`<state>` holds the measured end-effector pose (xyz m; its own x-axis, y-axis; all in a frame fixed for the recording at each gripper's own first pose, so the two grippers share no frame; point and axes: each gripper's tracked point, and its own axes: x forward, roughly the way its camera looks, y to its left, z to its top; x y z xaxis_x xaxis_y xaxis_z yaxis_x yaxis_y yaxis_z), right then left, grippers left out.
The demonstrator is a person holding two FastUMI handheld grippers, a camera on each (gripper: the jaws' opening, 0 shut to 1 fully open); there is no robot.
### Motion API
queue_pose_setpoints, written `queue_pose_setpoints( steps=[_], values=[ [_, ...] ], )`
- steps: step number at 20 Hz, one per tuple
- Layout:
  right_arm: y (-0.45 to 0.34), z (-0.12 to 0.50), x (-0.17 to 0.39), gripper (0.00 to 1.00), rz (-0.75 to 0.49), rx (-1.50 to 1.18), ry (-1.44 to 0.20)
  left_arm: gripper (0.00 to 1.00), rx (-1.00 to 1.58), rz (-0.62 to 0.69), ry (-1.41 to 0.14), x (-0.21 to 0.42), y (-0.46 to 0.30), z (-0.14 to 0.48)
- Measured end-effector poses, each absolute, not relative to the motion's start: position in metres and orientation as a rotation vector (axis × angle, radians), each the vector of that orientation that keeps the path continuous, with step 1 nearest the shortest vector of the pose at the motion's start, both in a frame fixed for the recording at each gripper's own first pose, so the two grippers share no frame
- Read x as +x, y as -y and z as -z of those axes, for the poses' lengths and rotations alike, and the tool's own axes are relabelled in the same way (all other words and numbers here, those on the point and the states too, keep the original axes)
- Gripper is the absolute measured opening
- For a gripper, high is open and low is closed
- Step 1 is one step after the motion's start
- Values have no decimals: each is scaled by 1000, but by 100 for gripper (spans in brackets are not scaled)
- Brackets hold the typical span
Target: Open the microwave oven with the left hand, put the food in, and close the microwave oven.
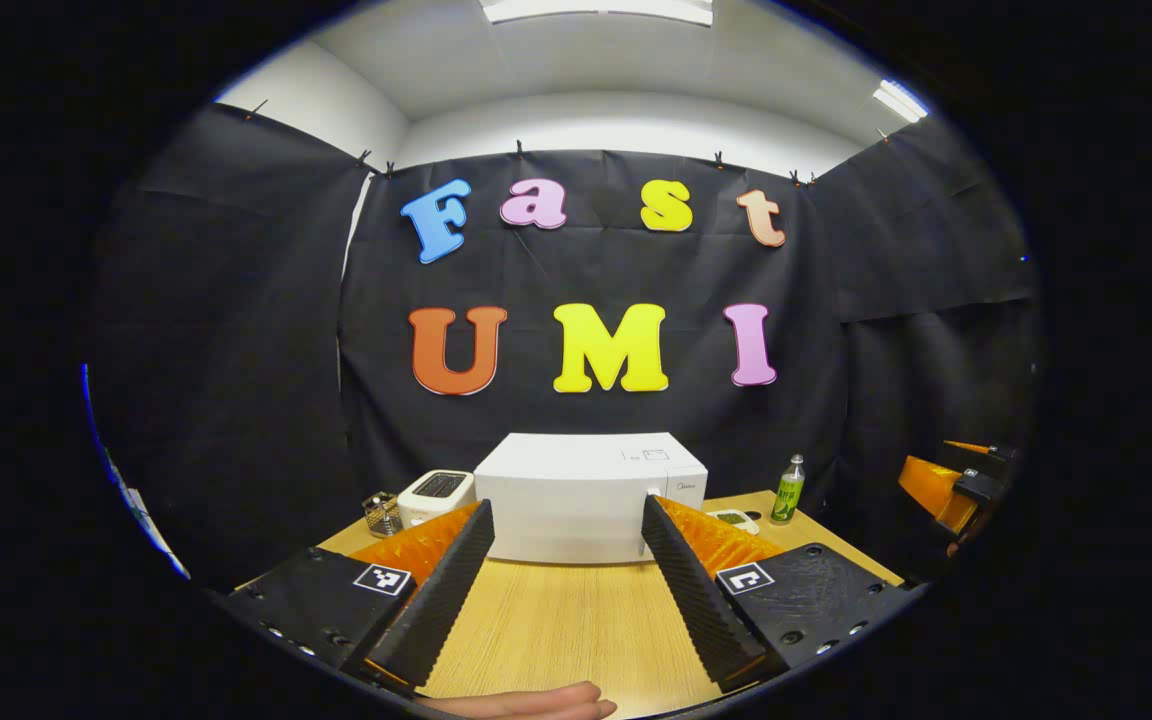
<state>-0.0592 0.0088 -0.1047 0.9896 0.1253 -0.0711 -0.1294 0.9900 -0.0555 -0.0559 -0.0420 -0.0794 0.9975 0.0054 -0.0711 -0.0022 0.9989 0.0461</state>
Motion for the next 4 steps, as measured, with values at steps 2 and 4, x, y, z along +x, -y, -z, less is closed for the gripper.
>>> queue_pose_setpoints(
  steps=[2,4],
  values=[
    [-13,100,-60,100,-128,-77,-63,95,39,-4,-41,-66,40,69],
    [-16,95,-61,91,-126,-93,-56,85,32,-6,-33,-72,36,67]
  ],
)
